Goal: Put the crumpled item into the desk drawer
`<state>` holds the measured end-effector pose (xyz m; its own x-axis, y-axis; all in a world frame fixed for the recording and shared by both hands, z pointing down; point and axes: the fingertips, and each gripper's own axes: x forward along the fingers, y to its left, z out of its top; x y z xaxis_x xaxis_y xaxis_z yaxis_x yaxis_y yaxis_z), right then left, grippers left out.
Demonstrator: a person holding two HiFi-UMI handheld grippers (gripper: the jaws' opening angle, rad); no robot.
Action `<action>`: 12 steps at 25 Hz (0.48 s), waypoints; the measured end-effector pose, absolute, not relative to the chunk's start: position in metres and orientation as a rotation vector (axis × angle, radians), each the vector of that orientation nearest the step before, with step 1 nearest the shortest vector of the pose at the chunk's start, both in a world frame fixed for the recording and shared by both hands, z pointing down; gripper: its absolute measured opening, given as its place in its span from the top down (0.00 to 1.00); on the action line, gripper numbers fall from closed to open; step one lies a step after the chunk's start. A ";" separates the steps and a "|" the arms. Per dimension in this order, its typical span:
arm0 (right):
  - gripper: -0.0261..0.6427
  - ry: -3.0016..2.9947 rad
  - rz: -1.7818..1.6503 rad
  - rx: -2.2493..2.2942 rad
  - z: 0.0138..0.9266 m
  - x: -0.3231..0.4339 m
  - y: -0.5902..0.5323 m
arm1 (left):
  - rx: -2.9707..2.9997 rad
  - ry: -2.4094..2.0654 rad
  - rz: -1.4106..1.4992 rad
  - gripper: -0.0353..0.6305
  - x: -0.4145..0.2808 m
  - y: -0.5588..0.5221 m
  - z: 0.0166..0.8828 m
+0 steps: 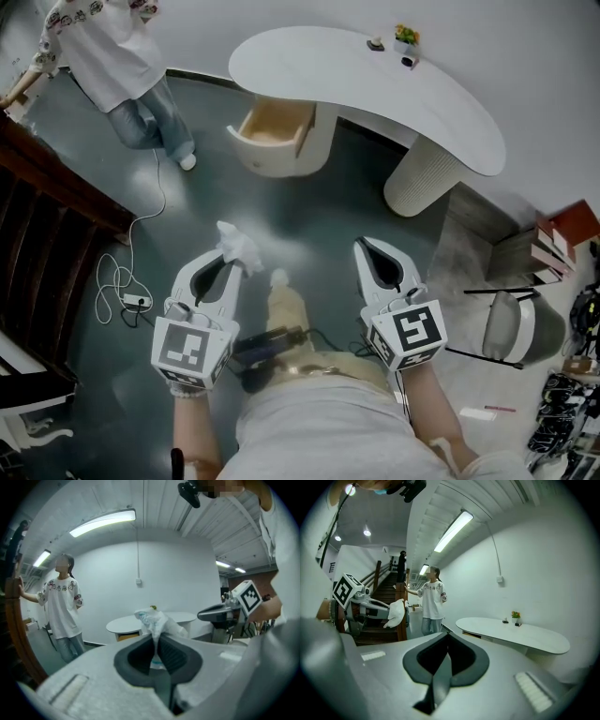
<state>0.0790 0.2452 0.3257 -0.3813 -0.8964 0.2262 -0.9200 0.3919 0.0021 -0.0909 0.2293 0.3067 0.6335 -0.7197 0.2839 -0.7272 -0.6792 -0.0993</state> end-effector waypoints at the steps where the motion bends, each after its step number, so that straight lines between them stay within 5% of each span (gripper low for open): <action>1: 0.95 -2.456 0.186 1.622 0.325 0.078 0.237 | 2.809 -1.248 0.473 0.92 -0.092 0.221 0.307; 12: 0.95 -2.430 0.207 1.631 0.320 0.069 0.145 | 2.807 -1.193 0.505 0.92 -0.096 0.123 0.305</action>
<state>0.0690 0.1445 0.3196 -0.3674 -0.8963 0.2483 -0.9254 0.3789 -0.0014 -0.0961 0.1228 0.3054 0.6490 -0.6921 0.3159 -0.7085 -0.7011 -0.0805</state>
